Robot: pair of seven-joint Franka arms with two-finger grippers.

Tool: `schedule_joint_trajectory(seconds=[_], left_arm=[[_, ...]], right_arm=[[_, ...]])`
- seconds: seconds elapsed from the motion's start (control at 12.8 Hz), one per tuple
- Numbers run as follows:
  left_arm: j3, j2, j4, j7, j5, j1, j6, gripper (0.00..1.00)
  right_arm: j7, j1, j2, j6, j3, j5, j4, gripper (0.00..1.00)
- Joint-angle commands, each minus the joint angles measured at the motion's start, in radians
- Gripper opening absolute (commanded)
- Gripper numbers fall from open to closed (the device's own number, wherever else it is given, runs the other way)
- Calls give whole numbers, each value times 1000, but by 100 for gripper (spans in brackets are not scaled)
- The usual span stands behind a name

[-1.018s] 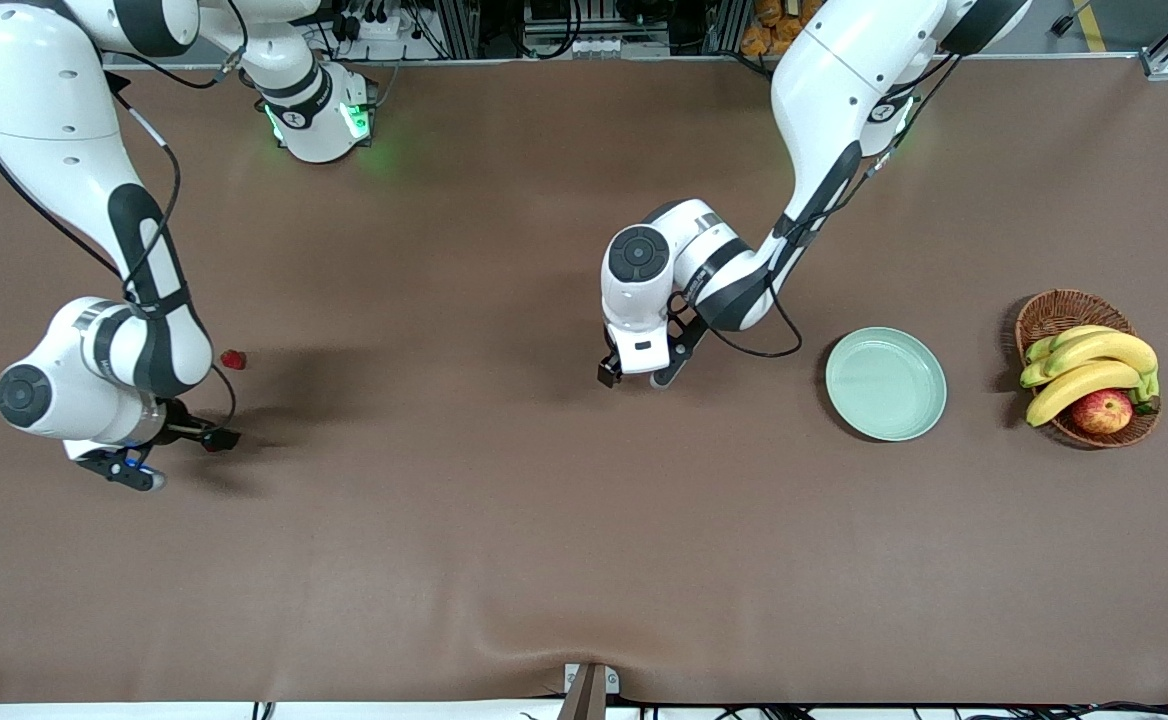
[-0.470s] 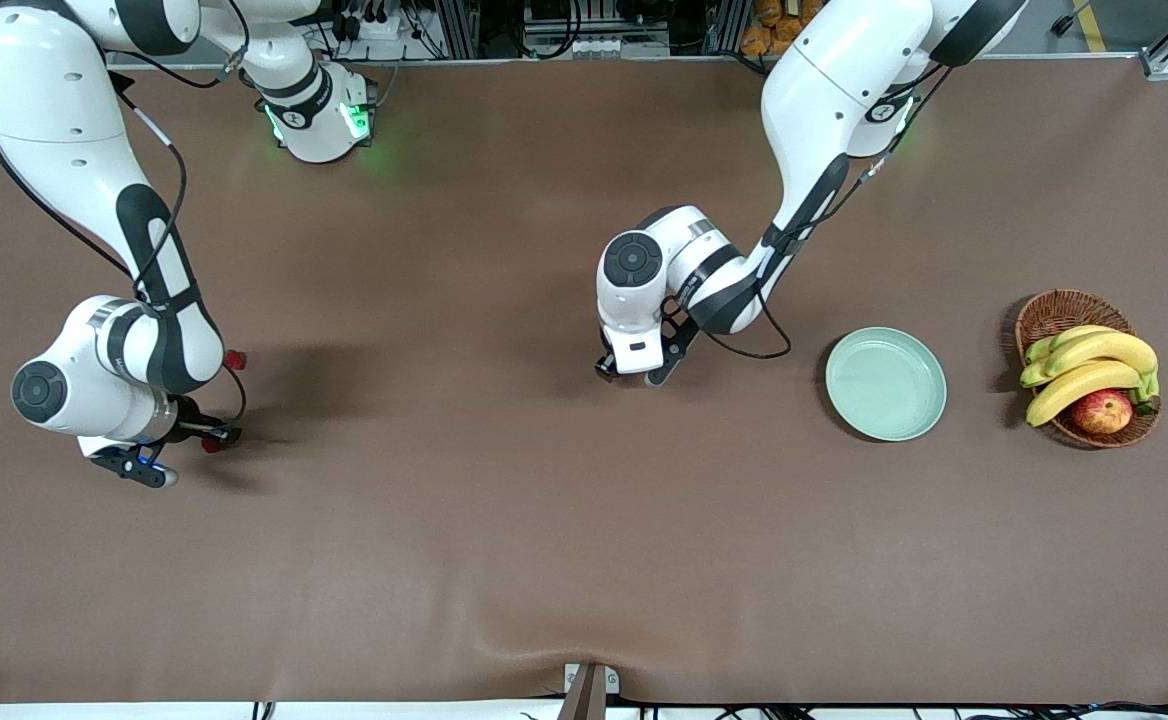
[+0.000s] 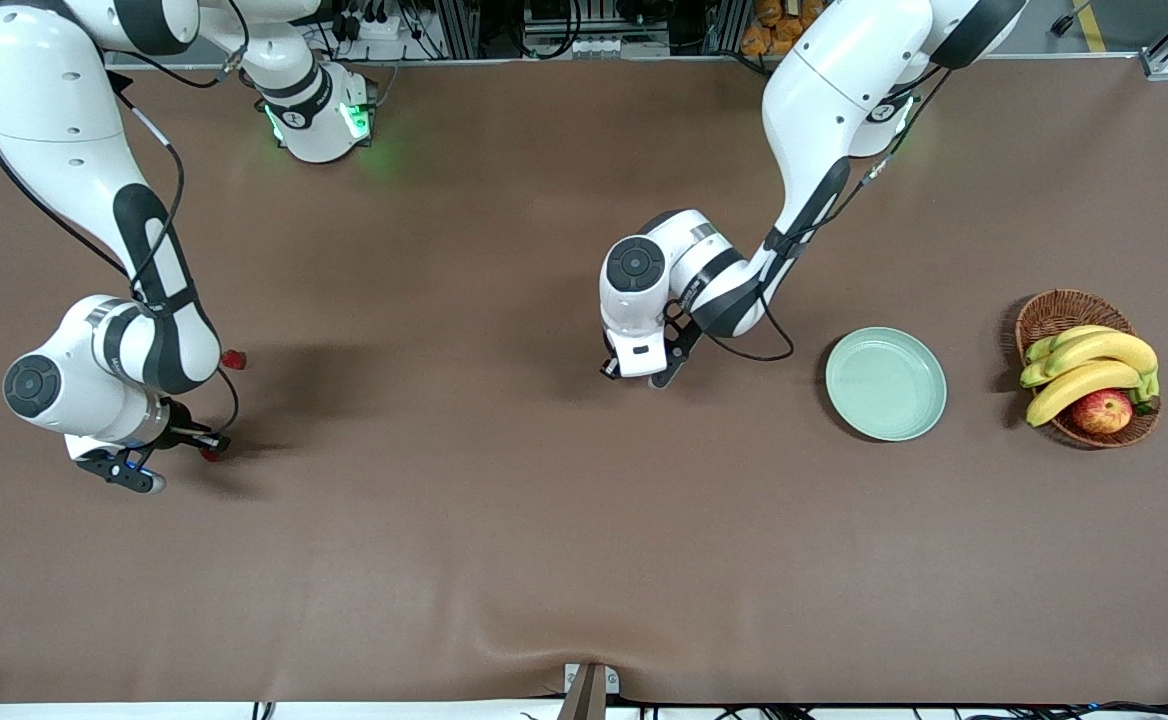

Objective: Collect all strawberries into plate
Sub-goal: 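Carry the strawberry toward the plate with the left gripper while the right gripper lifts another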

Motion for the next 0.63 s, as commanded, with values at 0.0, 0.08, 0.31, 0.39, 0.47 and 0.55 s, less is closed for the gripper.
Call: schedule_joint_trajectory(seconds=[0.0,0.08,0.31,0.39,0.47,0.55], left_arm=[[6,-37,11,-11,29,24,-12,0],[6,-62,17,-5,35,41,-49,0],[3,-167,19,88,45,101,-151,0],[1,-198,19,136,39,121,-191,0],[0,-232,17,191,30,143,-231,0],[-2,-258,16,240,21,170,-259,0]], right_arm=[[-34,-20,-25,-1,10,10,-6,17],[-44,-20,-28,-1,9,11,-6,16],[-73,-21,-49,-3,9,10,-4,13],[-74,-17,-64,-7,9,10,-4,13],[-83,-8,-75,-12,9,10,-6,13],[-118,8,-86,-13,10,10,-6,13]])
